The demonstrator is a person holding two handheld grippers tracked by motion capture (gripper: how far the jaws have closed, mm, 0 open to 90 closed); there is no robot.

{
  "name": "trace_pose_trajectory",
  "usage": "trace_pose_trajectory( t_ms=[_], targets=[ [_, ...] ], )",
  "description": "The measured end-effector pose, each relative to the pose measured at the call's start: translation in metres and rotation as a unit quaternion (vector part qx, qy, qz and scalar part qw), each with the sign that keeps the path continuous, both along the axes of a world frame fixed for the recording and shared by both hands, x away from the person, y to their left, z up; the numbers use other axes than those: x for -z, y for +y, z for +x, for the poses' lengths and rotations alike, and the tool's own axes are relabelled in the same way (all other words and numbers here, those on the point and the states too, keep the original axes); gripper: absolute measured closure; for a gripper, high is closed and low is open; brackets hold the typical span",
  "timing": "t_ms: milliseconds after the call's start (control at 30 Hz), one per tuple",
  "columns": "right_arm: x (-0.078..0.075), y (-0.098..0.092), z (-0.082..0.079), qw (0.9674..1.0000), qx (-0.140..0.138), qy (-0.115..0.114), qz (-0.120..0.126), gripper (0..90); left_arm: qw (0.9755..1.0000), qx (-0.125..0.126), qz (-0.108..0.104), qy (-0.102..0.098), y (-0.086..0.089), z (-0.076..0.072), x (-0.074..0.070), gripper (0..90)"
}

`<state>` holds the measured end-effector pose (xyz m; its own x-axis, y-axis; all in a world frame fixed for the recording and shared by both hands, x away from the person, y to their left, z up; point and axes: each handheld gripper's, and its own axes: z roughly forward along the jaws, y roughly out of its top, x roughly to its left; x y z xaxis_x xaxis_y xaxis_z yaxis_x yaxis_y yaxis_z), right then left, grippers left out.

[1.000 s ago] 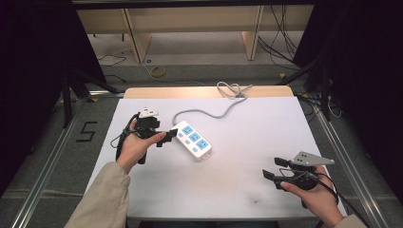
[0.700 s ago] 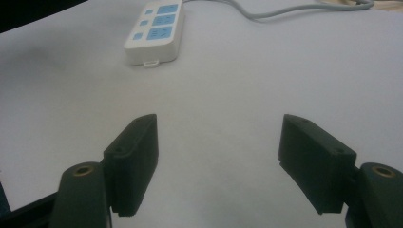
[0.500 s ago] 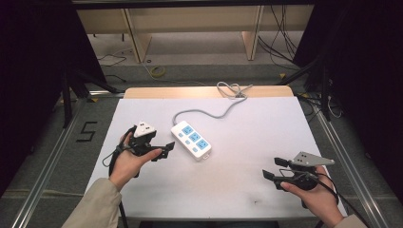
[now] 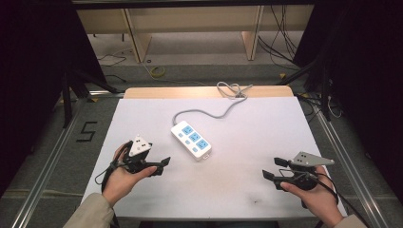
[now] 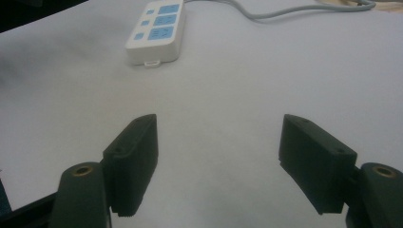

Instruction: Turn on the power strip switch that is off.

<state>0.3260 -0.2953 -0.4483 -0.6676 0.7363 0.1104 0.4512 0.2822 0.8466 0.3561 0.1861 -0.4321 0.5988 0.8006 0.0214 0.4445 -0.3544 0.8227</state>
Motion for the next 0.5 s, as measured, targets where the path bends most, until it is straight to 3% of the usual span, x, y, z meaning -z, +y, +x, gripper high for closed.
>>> trace_pose_trajectory(
  t_ms=[233,500],
  targets=[
    [0.000,-0.001,0.000,1.0000,-0.001,0.000,-0.002,29.8,0.9999,0.004,0.010,0.005,0.001,-0.013,0.009,16.1],
    [-0.001,-0.003,-0.001,1.0000,0.001,-0.003,-0.001,29.8,0.9981,0.049,0.031,0.023,-0.016,-0.018,0.014,15.8]
  ],
)
